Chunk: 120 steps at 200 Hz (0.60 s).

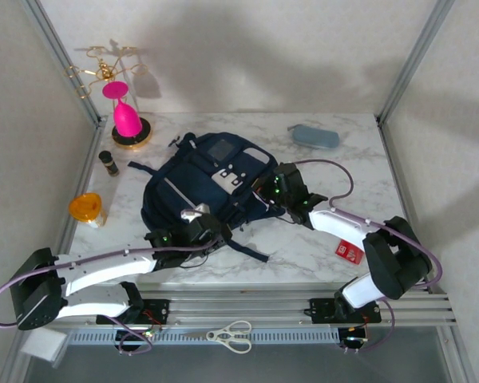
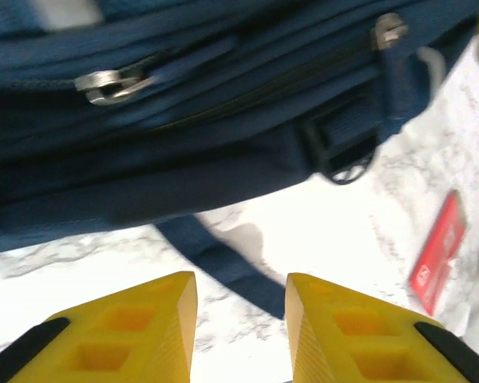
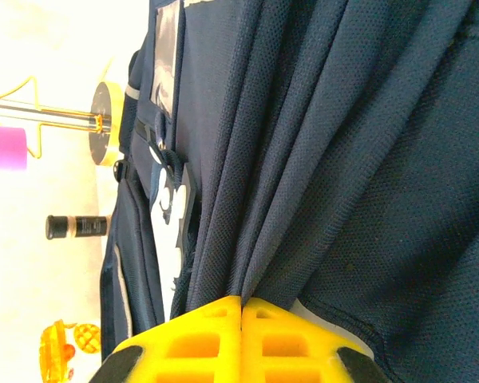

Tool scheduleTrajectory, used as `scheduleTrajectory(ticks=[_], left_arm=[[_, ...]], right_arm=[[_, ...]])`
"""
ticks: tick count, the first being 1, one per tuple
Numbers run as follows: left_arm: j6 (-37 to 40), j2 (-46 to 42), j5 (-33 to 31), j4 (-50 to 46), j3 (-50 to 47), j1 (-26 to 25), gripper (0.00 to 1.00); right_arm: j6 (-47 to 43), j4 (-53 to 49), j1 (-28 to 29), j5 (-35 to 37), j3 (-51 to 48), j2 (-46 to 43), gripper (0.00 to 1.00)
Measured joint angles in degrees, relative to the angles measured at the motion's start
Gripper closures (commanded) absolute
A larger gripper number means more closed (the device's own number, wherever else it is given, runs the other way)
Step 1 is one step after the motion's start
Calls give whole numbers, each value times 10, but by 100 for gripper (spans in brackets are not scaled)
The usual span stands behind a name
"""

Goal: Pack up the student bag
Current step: Rotate the student bag at the center of the table.

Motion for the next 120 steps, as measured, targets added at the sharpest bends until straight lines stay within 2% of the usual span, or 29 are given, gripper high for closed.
scheduleTrajectory(ticks=[19,40,90,120], left_arm=[[-5,-1,-5,13,-30,18,69],[9,14,7,45,-61,70,72],[147,91,44,99,-43,212,81],[199,95,52,102,-4,232,77]], right_arm=[[3,2,0,0,-8,-8,100],[6,4,1,0,-17,-17,100],[22,12,32,22,-48,-43,100],[27,14,42,48,-45,-43,100]])
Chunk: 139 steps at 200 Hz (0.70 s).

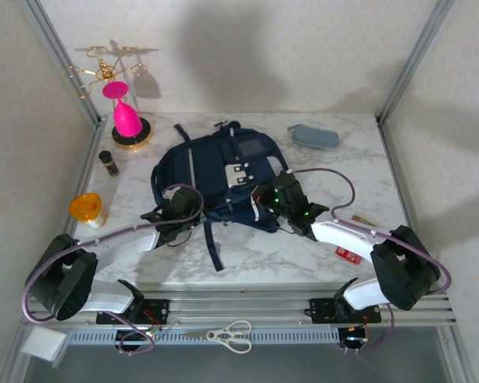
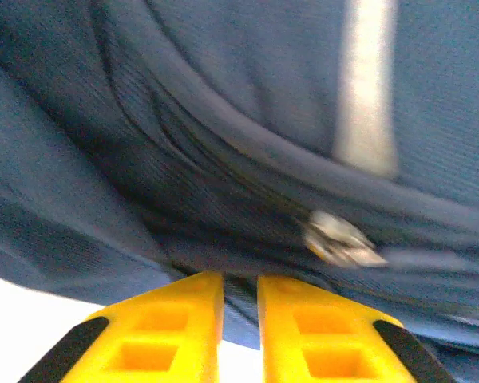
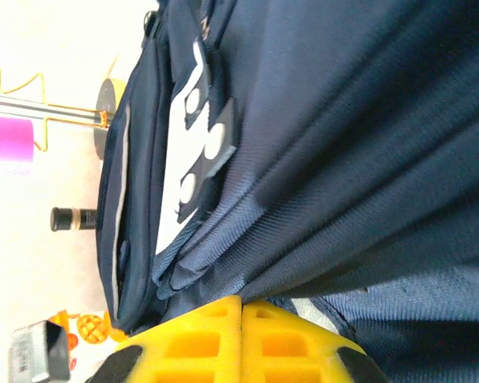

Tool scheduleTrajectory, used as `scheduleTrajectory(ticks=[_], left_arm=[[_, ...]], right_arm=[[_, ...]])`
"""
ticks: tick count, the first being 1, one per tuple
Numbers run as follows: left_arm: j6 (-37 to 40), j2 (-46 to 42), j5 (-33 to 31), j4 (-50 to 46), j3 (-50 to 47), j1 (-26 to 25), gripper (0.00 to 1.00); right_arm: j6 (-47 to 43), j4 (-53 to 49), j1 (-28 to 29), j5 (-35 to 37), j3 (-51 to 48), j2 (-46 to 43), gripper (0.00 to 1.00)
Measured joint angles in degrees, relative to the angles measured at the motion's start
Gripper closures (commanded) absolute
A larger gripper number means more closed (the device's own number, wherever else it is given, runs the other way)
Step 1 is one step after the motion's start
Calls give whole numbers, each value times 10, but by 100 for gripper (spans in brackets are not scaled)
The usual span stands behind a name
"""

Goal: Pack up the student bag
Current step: Rotate the student bag at the center of the table.

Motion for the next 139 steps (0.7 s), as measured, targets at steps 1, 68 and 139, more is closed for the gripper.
scheduleTrajectory(ticks=[1,68,139], left_arm=[[1,-2,1,0,0,0,77],[-2,-58,-24,-143,162,-85,57],[67,116,-53,-271,289,-118,55]], right_arm=[[0,0,0,0,0,0,100],[3,-3,0,6,21,11,100],[3,-15,0,-1,29,11,100]])
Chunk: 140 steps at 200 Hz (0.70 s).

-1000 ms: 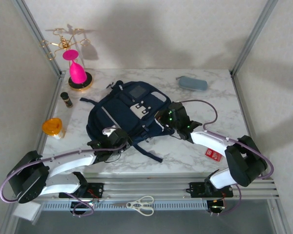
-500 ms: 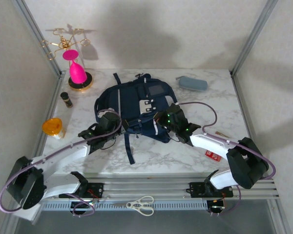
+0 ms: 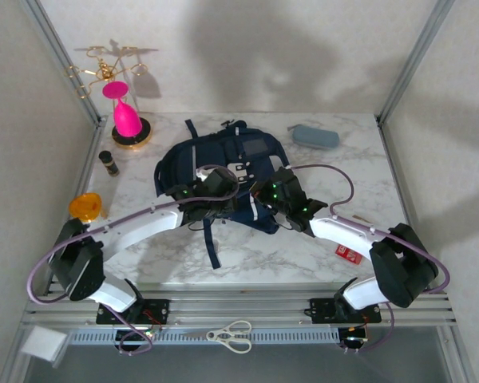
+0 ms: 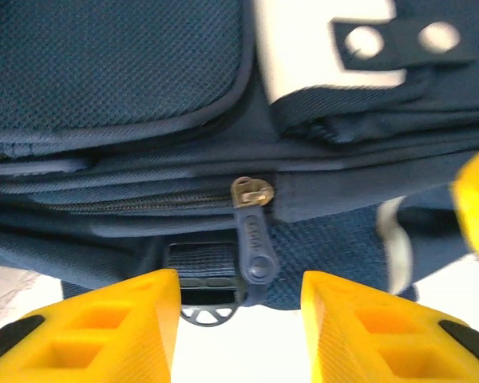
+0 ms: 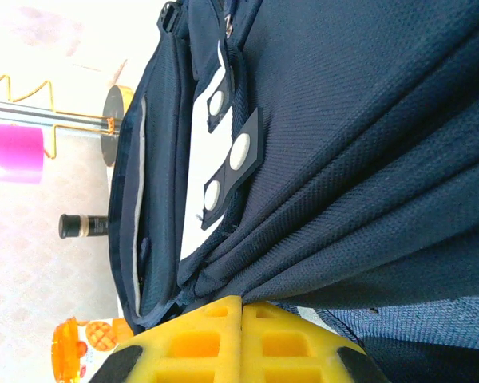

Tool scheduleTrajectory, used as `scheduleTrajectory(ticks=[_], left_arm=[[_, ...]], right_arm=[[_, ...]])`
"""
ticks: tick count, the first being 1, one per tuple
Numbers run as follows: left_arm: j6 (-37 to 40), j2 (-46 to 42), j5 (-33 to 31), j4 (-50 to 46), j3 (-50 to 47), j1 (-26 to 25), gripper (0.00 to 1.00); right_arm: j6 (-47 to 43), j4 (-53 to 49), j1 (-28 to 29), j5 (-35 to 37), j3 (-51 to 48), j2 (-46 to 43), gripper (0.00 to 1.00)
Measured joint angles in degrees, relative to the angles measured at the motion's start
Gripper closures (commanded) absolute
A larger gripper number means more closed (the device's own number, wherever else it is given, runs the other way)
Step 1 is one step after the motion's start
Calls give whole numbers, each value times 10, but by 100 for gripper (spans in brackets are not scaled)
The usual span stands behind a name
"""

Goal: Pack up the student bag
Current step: Rotate the student bag at the center of the table, then unzip the student bag at the center of the table.

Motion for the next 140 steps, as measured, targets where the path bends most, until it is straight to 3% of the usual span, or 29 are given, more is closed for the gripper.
scheduleTrajectory(ticks=[68,140], left_arm=[[63,91,-18,-37,83,0,57],[73,106,-14,-31,84,4,70]], right_arm=[[-2,-2,0,0,1,0,100],[-5,-7,0,-3,1,0,100]])
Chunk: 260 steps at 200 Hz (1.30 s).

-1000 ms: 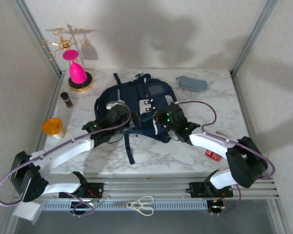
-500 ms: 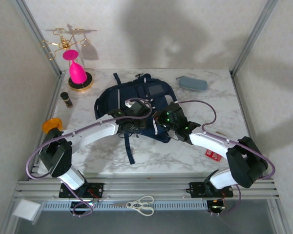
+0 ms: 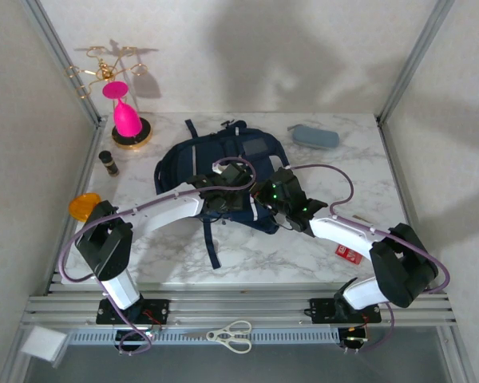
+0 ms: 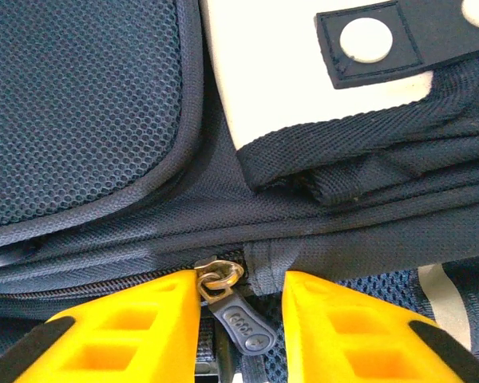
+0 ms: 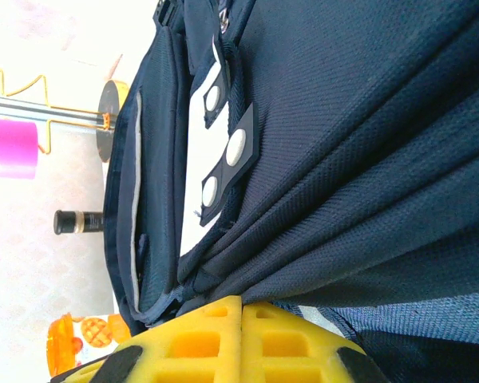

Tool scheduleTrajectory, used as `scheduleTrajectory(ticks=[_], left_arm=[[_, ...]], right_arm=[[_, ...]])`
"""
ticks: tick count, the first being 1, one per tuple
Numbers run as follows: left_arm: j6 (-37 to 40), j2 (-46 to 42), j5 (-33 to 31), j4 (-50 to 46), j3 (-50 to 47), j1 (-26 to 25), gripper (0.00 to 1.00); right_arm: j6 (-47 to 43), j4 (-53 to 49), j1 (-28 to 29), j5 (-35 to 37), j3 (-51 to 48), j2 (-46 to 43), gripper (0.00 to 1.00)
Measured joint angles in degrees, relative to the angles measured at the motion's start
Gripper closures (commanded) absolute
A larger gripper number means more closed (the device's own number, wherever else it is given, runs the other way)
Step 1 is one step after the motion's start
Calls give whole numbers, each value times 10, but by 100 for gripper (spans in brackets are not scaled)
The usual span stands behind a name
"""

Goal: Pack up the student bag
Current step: Unzip the student bag at the center of the table.

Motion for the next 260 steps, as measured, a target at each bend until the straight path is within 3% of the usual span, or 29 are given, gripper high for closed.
scheduleTrajectory(ticks=[108,156,260], left_arm=[[-37,-17,11,31,-57,0,64],[-24,28,1,27,-20,5,73],[0,19,19,24,-3,10,94]], right_arm=[[-2,-2,0,-4,0,0,100],[-2,-2,0,-3,0,0,100],[-7,8,-13,0,0,0,100]])
